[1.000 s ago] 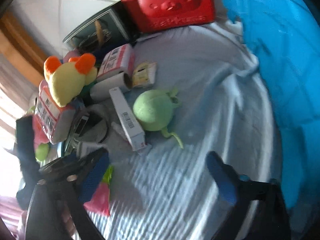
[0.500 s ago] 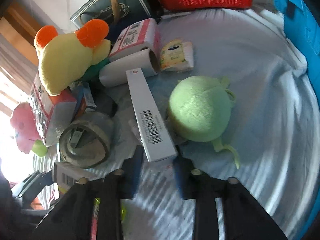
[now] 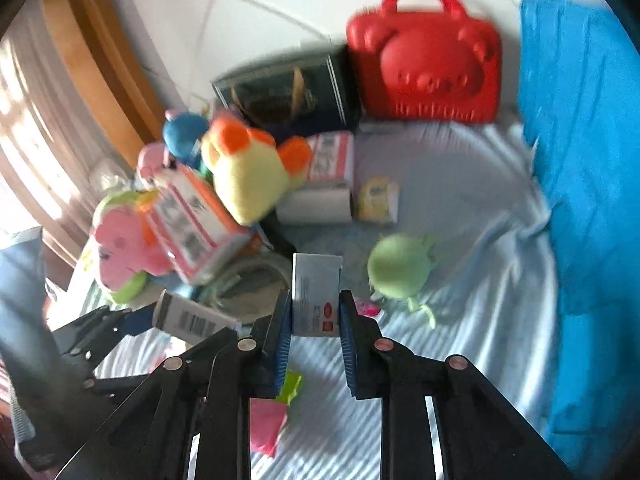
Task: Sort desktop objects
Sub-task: 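Grasp the white barcode box with the left tool while the right tool grasps a white medicine box, then carry the two white boxes over the blue crate with both tools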
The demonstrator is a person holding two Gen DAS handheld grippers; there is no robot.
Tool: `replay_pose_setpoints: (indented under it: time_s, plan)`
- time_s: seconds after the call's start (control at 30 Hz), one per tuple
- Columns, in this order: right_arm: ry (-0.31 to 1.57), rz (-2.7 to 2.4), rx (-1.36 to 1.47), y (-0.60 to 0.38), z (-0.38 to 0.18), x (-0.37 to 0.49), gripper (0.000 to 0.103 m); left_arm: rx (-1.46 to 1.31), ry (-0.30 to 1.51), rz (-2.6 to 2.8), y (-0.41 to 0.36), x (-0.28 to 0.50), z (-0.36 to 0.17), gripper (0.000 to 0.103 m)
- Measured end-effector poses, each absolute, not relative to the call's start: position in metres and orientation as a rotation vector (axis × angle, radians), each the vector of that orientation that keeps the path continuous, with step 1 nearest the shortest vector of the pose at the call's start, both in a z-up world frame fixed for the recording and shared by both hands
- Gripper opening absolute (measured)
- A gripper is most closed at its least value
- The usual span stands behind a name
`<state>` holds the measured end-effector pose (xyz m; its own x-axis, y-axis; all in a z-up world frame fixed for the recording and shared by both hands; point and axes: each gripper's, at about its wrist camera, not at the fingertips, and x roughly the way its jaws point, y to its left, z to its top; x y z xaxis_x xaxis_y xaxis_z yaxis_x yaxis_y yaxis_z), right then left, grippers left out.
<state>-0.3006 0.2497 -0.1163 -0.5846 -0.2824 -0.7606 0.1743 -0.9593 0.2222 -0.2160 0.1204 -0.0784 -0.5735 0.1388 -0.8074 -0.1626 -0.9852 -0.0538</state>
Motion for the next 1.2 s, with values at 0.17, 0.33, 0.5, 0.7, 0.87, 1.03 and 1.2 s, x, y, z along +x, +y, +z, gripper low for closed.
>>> replay_pose_setpoints:
  time_s: [0.17,0.33,0.5,0.7,0.87,1.03,1.2]
  plan:
    - [-0.136,-2.663,1.132,0.255,-0.062,-0.274,0.022,-1.213,0.078,2.668,0.131,-0.197,-0.031,0.064]
    - [-0.125,-2.779,0.947,0.273,0.004,-0.231,0.022,-1.017,0.130,2.676,0.158,-0.177,0.023,0.064]
    - [-0.137,-2.918,0.781,0.308,0.057,-0.183,0.022,-0.806,0.156,2.644,0.201,-0.145,0.074,0.064]
    - [-0.148,-3.100,0.583,0.359,0.106,-0.117,0.022,-0.626,0.183,2.573,0.258,-0.107,0.121,0.065]
    - [-0.174,-3.239,0.494,0.412,0.126,-0.075,0.022,-0.567,0.205,2.518,0.313,-0.088,0.143,0.065]
    - [-0.132,-3.343,0.520,0.466,0.136,-0.063,0.022,-0.578,0.242,2.453,0.386,-0.081,0.156,0.065]
    - [-0.030,-3.353,0.774,0.535,0.130,-0.094,0.022,-0.724,0.282,2.417,0.458,-0.098,0.153,0.064]
